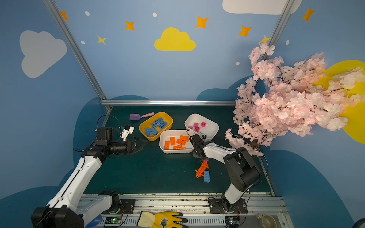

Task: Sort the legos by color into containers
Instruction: 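Grasp the orange brick with the right gripper and lift it, then lower the orange brick into the nearer white bin and release it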

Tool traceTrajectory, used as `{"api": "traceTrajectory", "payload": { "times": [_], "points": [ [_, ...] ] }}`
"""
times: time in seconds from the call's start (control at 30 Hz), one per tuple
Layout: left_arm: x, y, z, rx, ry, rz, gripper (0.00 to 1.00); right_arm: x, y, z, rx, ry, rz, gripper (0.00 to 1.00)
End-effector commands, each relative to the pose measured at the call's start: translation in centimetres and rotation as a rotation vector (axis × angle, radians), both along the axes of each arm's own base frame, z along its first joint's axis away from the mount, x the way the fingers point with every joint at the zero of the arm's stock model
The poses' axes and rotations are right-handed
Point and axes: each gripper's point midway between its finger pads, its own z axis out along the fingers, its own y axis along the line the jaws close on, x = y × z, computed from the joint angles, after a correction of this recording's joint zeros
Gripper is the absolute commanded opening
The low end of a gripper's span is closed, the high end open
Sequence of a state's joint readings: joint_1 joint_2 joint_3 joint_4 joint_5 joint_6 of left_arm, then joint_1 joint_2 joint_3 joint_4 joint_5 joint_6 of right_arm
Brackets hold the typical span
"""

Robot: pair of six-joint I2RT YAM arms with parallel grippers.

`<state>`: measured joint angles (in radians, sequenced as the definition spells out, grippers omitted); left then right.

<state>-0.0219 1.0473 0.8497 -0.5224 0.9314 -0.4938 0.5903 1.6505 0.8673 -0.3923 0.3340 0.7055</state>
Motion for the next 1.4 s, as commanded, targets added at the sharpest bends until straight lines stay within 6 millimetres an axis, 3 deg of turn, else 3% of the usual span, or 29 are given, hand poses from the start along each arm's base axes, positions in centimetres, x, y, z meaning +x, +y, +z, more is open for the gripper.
{"api": "traceTrajectory", "payload": {
  "times": [0.0,0.17,0.27,0.33,0.43,0.57,0.67,0.93,1.07,1.23,1.37],
  "points": [
    [-0.7,0.0,-0.1,-0.005,-0.009,-0.016,1.00,-0.8,-1.5,-0.6,-0.056,0.048,-0.028,0.28],
    [-0.8,-0.1,0.0,-0.009,-0.014,-0.017,1.00,-0.7,-3.0,3.4,-0.039,-0.033,-0.043,0.18],
    [-0.6,-0.1,0.1,-0.011,-0.011,-0.019,1.00,-0.6,-4.5,6.8,-0.014,-0.110,-0.068,0.16],
    [-0.6,-0.1,0.4,-0.011,-0.018,-0.022,1.00,0.0,-4.2,9.2,0.022,-0.178,-0.033,0.17],
    [-0.6,-0.1,0.5,-0.011,-0.018,-0.023,1.00,1.0,-0.8,12.7,0.137,-0.270,0.120,0.17],
    [-0.5,-0.1,0.4,-0.011,-0.009,-0.022,1.00,2.2,6.1,15.7,0.250,-0.354,0.378,0.17],
    [-0.6,-0.1,0.6,-0.007,-0.014,-0.022,1.00,2.8,8.0,15.4,0.245,-0.265,0.373,0.17],
    [-0.7,-0.1,0.2,-0.011,-0.006,-0.019,1.00,3.8,9.9,9.6,0.193,0.016,0.162,0.19],
    [-0.7,-0.1,0.1,-0.009,-0.008,-0.020,1.00,3.9,8.9,7.1,0.146,0.070,0.026,0.21],
    [-0.6,-0.1,-0.3,-0.015,0.001,-0.019,1.00,4.7,9.7,5.2,0.147,0.092,0.003,0.23],
    [-0.7,0.0,-0.3,-0.014,-0.002,-0.017,1.00,5.2,10.5,5.5,0.161,0.091,0.039,0.45]
  ]
}}
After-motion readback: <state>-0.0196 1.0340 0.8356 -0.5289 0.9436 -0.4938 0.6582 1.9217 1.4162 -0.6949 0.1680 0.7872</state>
